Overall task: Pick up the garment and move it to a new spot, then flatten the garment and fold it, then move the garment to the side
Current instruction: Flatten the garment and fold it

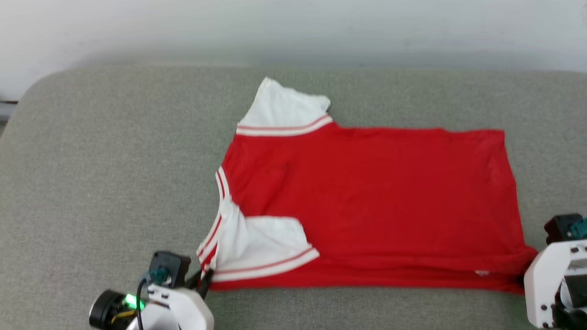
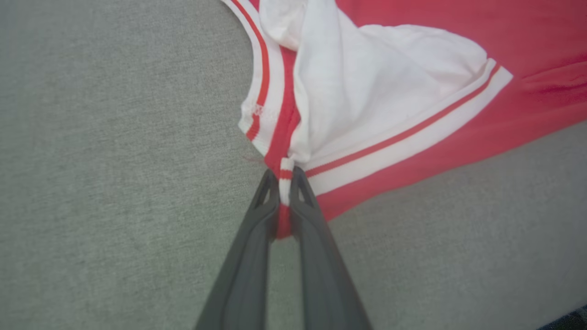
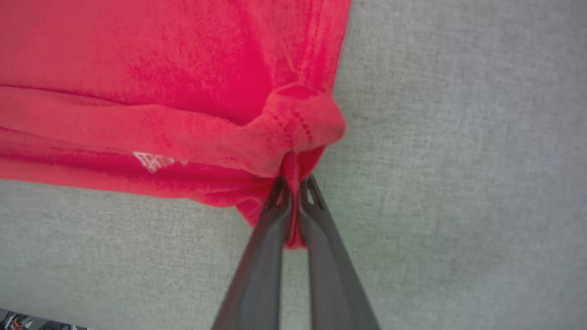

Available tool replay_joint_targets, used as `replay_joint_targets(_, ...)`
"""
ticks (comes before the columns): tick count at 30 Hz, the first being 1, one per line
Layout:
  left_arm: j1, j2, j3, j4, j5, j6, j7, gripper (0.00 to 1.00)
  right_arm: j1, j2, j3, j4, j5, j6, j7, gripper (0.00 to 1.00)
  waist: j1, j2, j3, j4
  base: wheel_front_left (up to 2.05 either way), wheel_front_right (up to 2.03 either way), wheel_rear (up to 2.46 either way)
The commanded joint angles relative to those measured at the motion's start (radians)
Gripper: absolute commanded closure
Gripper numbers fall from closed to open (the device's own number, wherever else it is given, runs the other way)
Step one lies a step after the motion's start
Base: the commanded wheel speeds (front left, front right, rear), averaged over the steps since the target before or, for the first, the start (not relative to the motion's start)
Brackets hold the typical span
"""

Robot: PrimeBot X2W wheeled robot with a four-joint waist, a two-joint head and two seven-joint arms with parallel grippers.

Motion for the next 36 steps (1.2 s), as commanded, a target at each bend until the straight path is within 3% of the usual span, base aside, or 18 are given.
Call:
replay_joint_targets(1,0.026,0.016,-0.001,-0.003,-0.006,0.01,0.011,1.0,0.026,-0.021,-0.003,-0.005,0.005,-0.002,0.01,1.0,0.0,0.0,-0.034,-0.005,0.0,0.0,0.0)
replay_joint_targets(10,0.138,0.062,-0.026,-0.08,-0.035,0.047,0.061,1.0,0.17,-0.047,-0.042,-0.104,0.067,-0.002,0.083,1.0,0.0,0.0,-0.083,0.0,0.0,0.0,0.0)
replay_joint_targets(15,0.156,0.041,-0.049,-0.066,-0.049,0.04,0.079,1.0,0.23,-0.024,-0.066,-0.129,0.056,-0.002,0.109,1.0,0.0,0.0,-0.069,0.003,0.0,0.0,0.0)
replay_joint_targets(24,0.116,-0.003,-0.061,0.016,-0.053,0.009,0.056,1.0,0.191,-0.004,-0.048,-0.076,0.052,-0.002,0.076,1.0,0.0,0.0,-0.025,0.006,0.0,0.0,0.0)
replay_joint_targets(25,0.113,-0.005,-0.062,0.026,-0.052,0.006,0.054,0.93,0.187,-0.005,-0.046,-0.068,0.052,-0.002,0.073,1.0,0.0,0.0,-0.023,0.007,0.0,0.0,0.0)
replay_joint_targets(26,0.11,-0.007,-0.064,0.034,-0.049,0.004,0.055,0.72,0.184,-0.006,-0.043,-0.061,0.052,-0.002,0.072,1.0,0.0,0.0,-0.021,0.008,0.0,0.0,0.0)
replay_joint_targets(27,0.106,-0.009,-0.066,0.042,-0.047,0.0,0.054,0.2,0.181,-0.007,-0.04,-0.055,0.053,-0.002,0.067,1.0,0.0,0.0,-0.02,0.009,0.0,0.0,0.0)
replay_joint_targets(28,0.103,-0.011,-0.068,0.048,-0.046,-0.002,0.052,0.0,0.178,-0.007,-0.037,-0.05,0.053,-0.002,0.063,1.0,0.0,0.0,-0.02,0.01,0.0,0.0,0.0)
replay_joint_targets(29,0.103,-0.014,-0.069,0.053,-0.049,-0.004,0.052,0.0,0.174,-0.009,-0.035,-0.048,0.051,-0.002,0.05,0.74,0.0,0.0,-0.021,0.011,0.0,0.0,0.0)
replay_joint_targets(30,0.104,-0.016,-0.07,0.058,-0.051,-0.005,0.052,0.0,0.167,-0.009,-0.035,-0.046,0.052,-0.002,0.037,0.05,0.0,0.0,-0.023,0.012,0.0,0.0,0.0)
replay_joint_targets(31,0.104,-0.015,-0.069,0.061,-0.049,-0.004,0.049,0.0,0.164,-0.006,-0.039,-0.043,0.057,-0.002,0.027,0.0,0.0,0.0,-0.028,0.013,0.0,0.0,0.0)
replay_joint_targets(36,0.1,0.002,-0.057,0.045,-0.038,0.005,0.031,0.0,0.157,-0.013,-0.026,-0.067,0.076,-0.002,-0.011,0.0,0.0,0.0,-0.055,0.011,0.0,0.0,0.0)
